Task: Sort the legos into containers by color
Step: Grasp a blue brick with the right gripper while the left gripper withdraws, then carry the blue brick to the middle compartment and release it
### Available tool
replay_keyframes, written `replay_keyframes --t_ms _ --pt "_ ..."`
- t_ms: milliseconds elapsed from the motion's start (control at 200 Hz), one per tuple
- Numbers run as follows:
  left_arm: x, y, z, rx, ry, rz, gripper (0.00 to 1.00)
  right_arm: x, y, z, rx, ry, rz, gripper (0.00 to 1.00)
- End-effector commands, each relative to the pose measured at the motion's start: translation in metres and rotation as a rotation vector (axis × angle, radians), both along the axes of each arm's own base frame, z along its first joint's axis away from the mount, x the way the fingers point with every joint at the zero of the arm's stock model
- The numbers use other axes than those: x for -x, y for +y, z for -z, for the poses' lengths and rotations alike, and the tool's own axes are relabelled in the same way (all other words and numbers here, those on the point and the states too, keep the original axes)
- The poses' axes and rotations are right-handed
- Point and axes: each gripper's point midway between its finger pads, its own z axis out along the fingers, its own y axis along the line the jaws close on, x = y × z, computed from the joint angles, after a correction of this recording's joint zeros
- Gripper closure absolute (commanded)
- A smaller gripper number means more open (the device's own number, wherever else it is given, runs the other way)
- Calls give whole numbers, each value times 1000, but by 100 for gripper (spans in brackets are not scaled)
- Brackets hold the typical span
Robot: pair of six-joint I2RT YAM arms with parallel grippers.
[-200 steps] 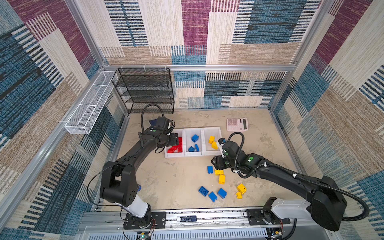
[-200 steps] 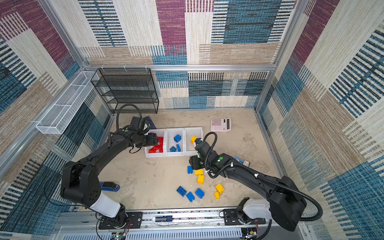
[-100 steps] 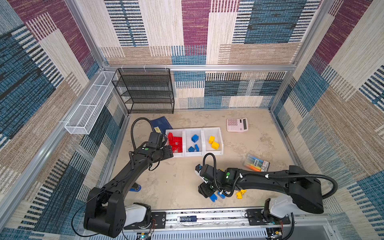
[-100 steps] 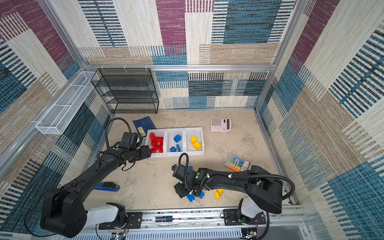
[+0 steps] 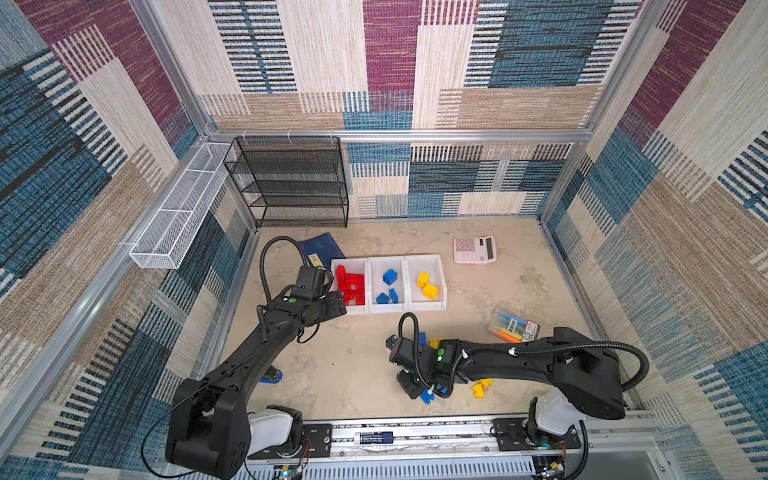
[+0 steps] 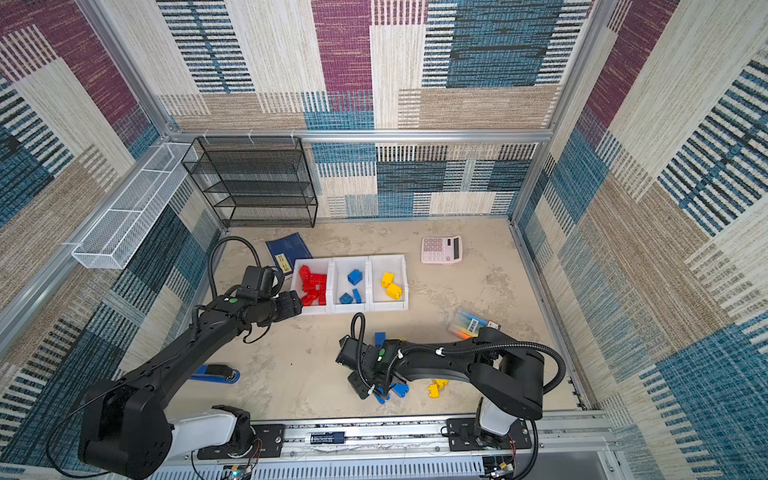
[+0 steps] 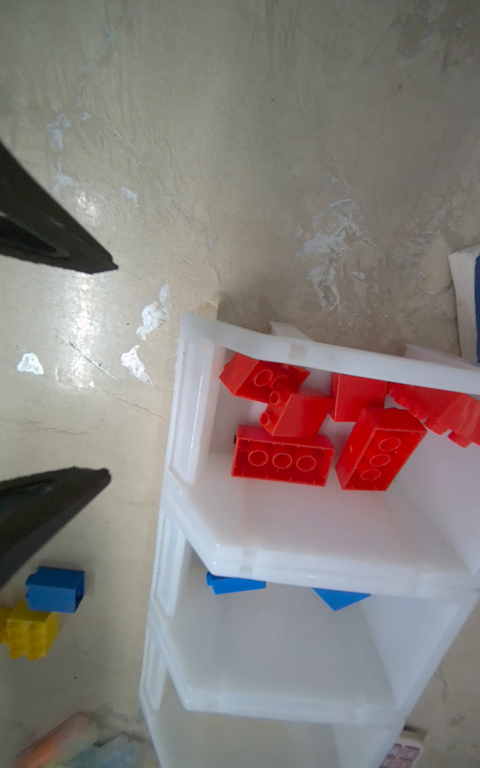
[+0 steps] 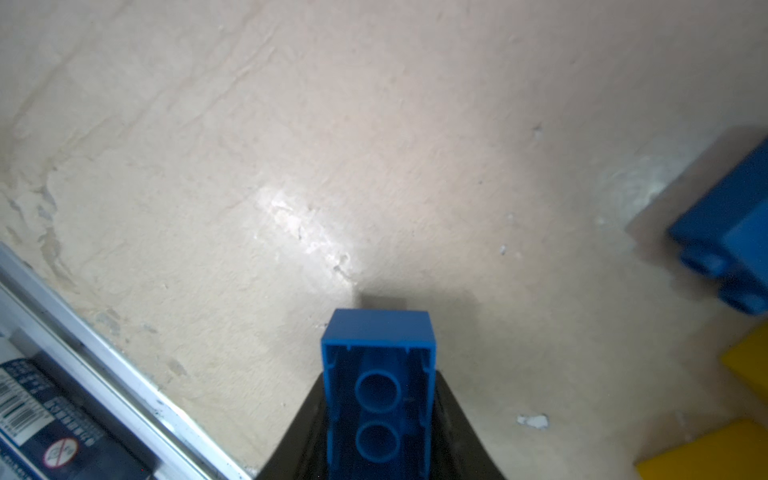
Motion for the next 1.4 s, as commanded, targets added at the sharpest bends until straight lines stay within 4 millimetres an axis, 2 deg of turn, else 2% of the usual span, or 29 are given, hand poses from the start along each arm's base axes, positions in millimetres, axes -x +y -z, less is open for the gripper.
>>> replay_keyframes --t_ms 0,100,190,240,316,361,446,461,496,611,706,731,806,877,1212,1267,1282,1392 --pt "-1 0 -2 15 -16 -21 23 -18 11 -22 -28 -95 -32 66" --pt "1 -1 -3 27 -14 -16 23 -60 28 -61 -100 -182 -41 67" --pt "5 -3 -4 39 -16 -14 23 -114 36 -95 -147 -268 -19 67" --pt "7 -2 -3 46 -15 -18 23 -147 37 -107 -156 -310 7 67" --pt "12 -4 -2 65 -10 -19 23 -195 35 -112 -158 -335 72 67" --pt "15 -5 -1 76 -8 -17 23 -217 37 -112 -160 -335 97 67" --pt "21 -5 1 84 -4 -19 23 -243 48 -114 -182 -336 104 67" --pt "22 -4 2 83 -4 -20 23 -244 49 -107 -173 -325 103 67" --pt "23 -3 3 79 -8 -23 23 -253 55 -111 -183 -330 103 67" --pt "24 -2 -2 76 -24 -20 22 -269 60 -102 -166 -312 114 66" --pt "25 -2 -2 81 -23 -19 22 -272 60 -101 -171 -304 123 61" --pt "25 -2 -2 82 -23 -18 22 -272 61 -101 -173 -302 124 58" --pt "26 -3 2 86 -14 -18 22 -271 58 -102 -174 -302 131 39" --pt "27 -5 4 93 -6 -17 22 -270 57 -106 -177 -309 136 33" --pt "28 -9 8 103 5 6 22 -259 42 -127 -209 -335 171 29" --pt "29 -11 6 104 -1 20 22 -256 38 -137 -236 -347 188 29" --pt "29 -12 5 103 -2 25 22 -253 34 -131 -228 -337 193 29" --pt "29 -20 4 94 -10 62 22 -245 16 -143 -255 -351 238 28"
